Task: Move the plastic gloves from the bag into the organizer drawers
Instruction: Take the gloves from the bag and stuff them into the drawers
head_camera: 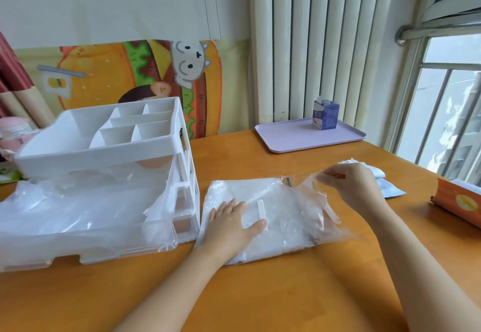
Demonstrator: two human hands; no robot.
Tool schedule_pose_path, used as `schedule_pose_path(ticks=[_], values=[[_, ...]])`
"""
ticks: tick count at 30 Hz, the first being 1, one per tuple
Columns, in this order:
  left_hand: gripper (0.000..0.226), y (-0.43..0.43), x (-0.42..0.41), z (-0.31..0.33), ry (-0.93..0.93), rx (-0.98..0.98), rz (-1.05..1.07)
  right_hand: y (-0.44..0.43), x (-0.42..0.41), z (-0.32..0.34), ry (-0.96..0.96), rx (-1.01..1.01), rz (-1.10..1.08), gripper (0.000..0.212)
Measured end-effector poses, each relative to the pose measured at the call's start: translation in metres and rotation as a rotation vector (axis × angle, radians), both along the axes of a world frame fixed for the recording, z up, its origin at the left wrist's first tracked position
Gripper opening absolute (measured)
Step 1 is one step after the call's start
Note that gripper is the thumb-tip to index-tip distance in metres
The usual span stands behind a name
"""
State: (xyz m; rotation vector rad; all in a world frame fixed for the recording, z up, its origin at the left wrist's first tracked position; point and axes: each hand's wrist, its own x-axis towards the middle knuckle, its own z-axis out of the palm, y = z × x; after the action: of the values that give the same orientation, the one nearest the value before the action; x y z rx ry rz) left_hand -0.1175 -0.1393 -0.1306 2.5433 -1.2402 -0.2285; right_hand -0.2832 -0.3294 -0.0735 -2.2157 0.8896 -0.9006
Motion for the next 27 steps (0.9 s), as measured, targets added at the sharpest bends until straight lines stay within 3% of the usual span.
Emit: schedule_pose_path(ticks=[5, 7, 9, 12, 15, 16, 19, 21, 24, 27], values=[[0.077, 0.000, -0.001, 0.006, 0.052, 0.002, 0.021, 0.004, 0.004, 0.007, -0.328, 0.319, 0.175, 0.017], [0.076, 0.001, -0.002, 0.008, 0.072, -0.017, 0.031, 0.006, 0.003, 0.010, -0.372, 0.339, 0.208, 0.016], [0.074, 0.000, -0.002, 0.011, 0.115, -0.105, 0.031, 0.007, 0.001, 0.012, -0.424, 0.388, 0.284, 0.015], [0.060, -0.004, -0.011, 0.025, 0.222, -0.326, -0.047, 0.014, 0.000, 0.020, -0.657, 0.672, 0.596, 0.015], [0.030, -0.016, -0.026, 0.044, 0.614, -0.576, -0.071, 0.025, 0.004, 0.023, -0.782, 0.922, 0.842, 0.026], [0.033, -0.019, -0.030, 0.048, 0.787, -0.634, -0.060, 0.029, 0.005, 0.022, -0.795, 0.963, 0.900, 0.031], [0.085, -0.030, -0.037, 0.052, 1.130, -0.659, -0.030, 0.035, 0.004, 0.020, -0.813, 1.056, 1.001, 0.016], [0.107, -0.036, -0.040, 0.047, 1.295, -0.617, -0.075, 0.032, 0.004, 0.019, -0.865, 1.188, 1.030, 0.023], [0.103, -0.038, -0.048, 0.043, 1.446, -0.604, -0.150, 0.022, 0.005, 0.013, -0.988, 1.154, 0.938, 0.048], [0.074, -0.039, -0.051, 0.036, 1.540, -0.679, -0.180, 0.027, 0.009, 0.015, -0.905, 1.228, 0.991, 0.036]])
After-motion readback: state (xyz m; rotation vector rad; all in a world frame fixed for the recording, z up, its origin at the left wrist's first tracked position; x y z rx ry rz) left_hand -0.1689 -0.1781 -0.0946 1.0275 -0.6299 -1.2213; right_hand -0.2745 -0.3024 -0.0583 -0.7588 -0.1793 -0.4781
